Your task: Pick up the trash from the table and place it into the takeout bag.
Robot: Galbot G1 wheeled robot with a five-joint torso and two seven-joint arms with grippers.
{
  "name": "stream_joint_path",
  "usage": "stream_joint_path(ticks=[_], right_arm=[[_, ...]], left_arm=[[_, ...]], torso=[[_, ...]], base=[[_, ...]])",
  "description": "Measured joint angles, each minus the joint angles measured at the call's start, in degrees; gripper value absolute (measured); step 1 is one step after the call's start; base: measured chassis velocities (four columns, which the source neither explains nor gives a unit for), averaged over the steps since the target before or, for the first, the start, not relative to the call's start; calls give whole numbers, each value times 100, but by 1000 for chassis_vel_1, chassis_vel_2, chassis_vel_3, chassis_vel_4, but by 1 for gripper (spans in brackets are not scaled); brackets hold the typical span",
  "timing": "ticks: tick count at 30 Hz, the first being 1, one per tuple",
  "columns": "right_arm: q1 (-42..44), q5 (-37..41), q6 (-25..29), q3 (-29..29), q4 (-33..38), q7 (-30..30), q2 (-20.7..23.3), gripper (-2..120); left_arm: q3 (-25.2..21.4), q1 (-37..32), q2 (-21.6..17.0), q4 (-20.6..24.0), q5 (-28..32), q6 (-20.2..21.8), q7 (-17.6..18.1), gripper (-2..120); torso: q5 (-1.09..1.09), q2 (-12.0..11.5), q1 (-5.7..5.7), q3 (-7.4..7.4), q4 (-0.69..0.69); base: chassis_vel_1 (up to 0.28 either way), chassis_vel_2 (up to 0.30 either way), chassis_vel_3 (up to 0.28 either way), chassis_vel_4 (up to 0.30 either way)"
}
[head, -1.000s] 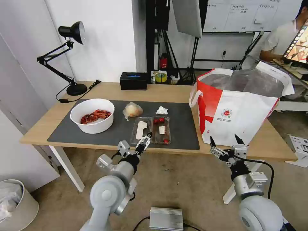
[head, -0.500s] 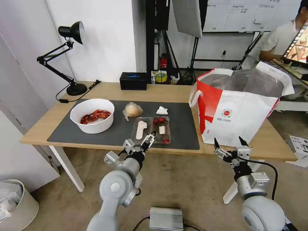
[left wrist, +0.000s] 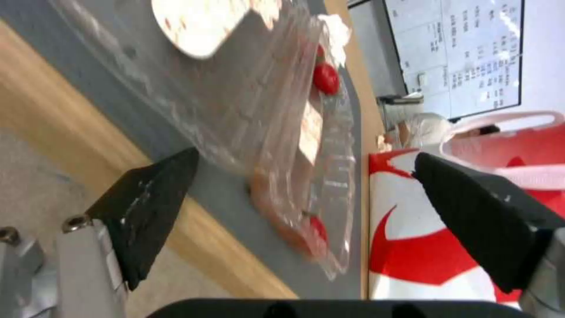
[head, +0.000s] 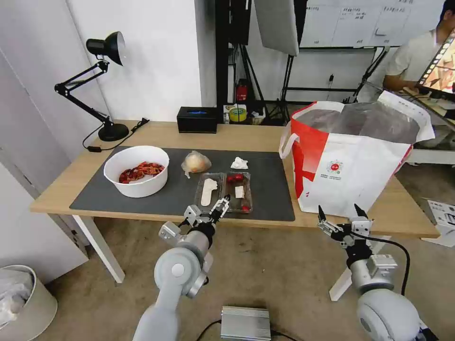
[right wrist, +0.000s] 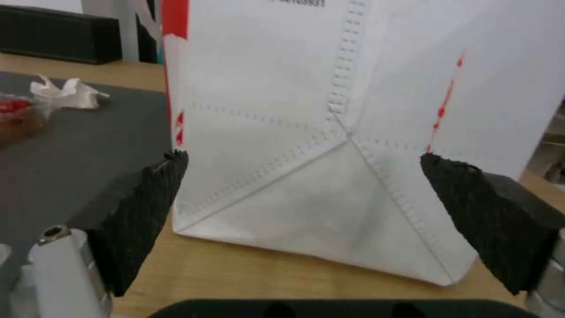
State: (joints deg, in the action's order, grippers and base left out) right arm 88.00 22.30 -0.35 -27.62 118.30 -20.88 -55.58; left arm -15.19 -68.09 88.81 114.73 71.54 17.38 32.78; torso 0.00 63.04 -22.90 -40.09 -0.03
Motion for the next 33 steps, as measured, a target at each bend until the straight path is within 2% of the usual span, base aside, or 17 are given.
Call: stream_joint_path(ticks=[15,21,27,33], right_arm=[[-45,-7,19,133,-93,21,-58,100],[-70,-22,26,182,-96,18,-74,100],[-33,-43,26,173,-60,14,-90,100],[-30,-70,26,162,-54,6,-182,100]], left_arm=[[-231,132,-470,-62,-140,-308,-213,100],[-102,291,-591,-53,-129,-577,-386,100],[29,461,-615,-9,-134,-660,-522,100],[181,521,-567,12,-233,-710,-825,100]], torso=[[0,-2,-2,-4,7],[0,-2,-2,-3,3],[0,-2,-2,-2,3],[0,-2,-2,-2,2]], base=[[0,0,0,0],[0,0,0,0],[0,0,0,0],[0,0,0,0]])
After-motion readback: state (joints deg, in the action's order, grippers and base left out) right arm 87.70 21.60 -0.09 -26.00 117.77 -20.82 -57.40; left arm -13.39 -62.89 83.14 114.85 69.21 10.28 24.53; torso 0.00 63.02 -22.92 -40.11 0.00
